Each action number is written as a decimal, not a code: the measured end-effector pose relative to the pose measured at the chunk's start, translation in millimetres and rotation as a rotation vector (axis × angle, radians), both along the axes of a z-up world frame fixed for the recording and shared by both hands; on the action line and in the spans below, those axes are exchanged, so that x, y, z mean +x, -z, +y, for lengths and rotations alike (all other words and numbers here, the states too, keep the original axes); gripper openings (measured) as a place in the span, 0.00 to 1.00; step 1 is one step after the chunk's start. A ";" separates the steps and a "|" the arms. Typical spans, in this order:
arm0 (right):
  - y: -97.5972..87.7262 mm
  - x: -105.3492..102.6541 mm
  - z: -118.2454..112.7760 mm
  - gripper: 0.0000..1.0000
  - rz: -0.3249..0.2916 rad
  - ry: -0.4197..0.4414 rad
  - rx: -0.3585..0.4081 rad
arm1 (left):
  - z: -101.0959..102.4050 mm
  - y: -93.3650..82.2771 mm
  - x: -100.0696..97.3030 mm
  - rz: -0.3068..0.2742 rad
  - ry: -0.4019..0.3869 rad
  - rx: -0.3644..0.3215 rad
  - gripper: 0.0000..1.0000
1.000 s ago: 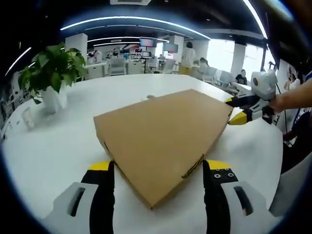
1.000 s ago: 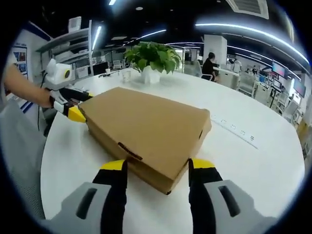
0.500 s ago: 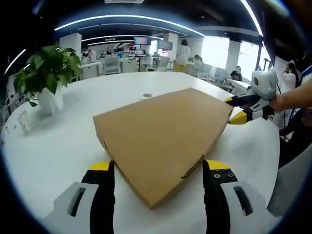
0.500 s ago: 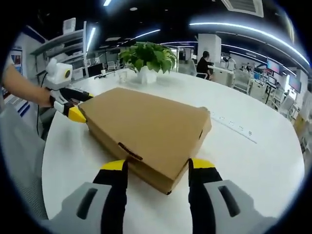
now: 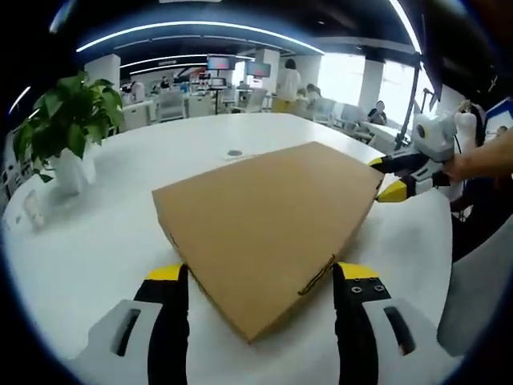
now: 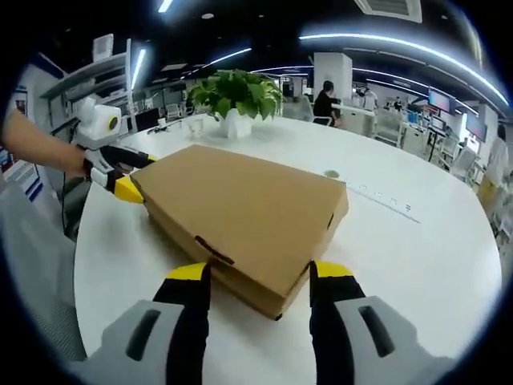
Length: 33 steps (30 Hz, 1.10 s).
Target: Operate the shoe box by opening the lid, removing the specified soft item, and placing it in the target area until the item is outside and the box remains undamaged.
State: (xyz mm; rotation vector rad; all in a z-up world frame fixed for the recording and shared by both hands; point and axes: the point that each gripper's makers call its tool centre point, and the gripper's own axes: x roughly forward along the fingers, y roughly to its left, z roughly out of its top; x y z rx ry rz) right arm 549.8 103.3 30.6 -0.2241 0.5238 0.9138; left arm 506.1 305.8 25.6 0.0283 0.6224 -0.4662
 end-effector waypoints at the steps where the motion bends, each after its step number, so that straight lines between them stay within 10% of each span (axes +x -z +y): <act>1: 0.4 -1.4 0.6 0.45 -0.002 0.005 -0.003 | 0.5 0.1 0.0 0.002 0.006 0.002 0.75; 33: 2.3 -44.5 20.2 0.43 0.005 0.102 0.015 | 27.0 0.0 -19.6 0.038 0.140 0.021 0.75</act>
